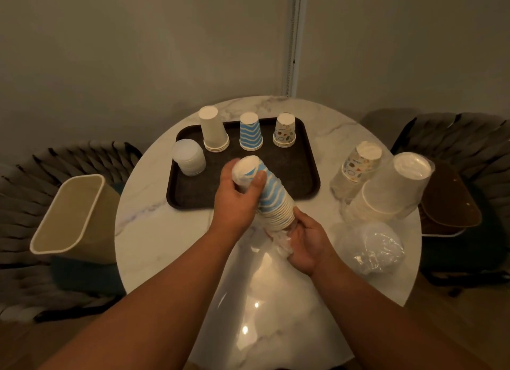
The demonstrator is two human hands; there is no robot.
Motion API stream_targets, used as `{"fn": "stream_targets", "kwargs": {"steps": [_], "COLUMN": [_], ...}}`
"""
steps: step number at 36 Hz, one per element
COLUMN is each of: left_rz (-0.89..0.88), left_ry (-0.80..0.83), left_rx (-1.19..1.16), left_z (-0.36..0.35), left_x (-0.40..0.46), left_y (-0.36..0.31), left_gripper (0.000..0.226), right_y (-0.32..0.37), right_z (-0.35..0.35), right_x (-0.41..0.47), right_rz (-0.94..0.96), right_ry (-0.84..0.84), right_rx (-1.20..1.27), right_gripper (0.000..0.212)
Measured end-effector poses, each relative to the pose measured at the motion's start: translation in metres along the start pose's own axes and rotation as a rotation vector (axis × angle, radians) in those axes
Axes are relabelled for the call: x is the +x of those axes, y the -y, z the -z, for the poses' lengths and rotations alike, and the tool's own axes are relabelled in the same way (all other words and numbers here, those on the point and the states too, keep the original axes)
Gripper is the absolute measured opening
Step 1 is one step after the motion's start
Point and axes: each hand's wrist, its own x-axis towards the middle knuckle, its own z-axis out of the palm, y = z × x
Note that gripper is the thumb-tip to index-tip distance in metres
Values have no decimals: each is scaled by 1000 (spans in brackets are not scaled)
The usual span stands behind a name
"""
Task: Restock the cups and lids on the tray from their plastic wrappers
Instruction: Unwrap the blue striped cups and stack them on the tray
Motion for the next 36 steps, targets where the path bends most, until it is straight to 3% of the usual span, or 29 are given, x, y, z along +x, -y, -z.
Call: {"fn": "stream_targets", "kwargs": {"steps": [2,3,11,16,32,36], "left_rz": [-47,-67,-180,-272,-230,-138], "left_ry": [-29,-36,-38,-134,-115,3], "left_rx": [65,98,318,455,412,419], "left_z": [1,1,3,4,1,5], "left_x": [0,0,-4,-4,-4,-1], "left_y": [4,5,3,8,2,6], "left_gripper": [44,42,36,41,19,50], "right_y": [-1,-2,-2,-2,-4,-1], "right_z": [1,5,11,16,25,21], "right_x": [0,2,3,1,15,11], "right_rz": [-11,-8,3,-36,-142,-106], "right_ry": [-73,-111,-227,-270,-531,-526], "right_rx": [-13,-11,-57,-23,-152,-180], "right_gripper": [54,50,55,56,60,53]}}
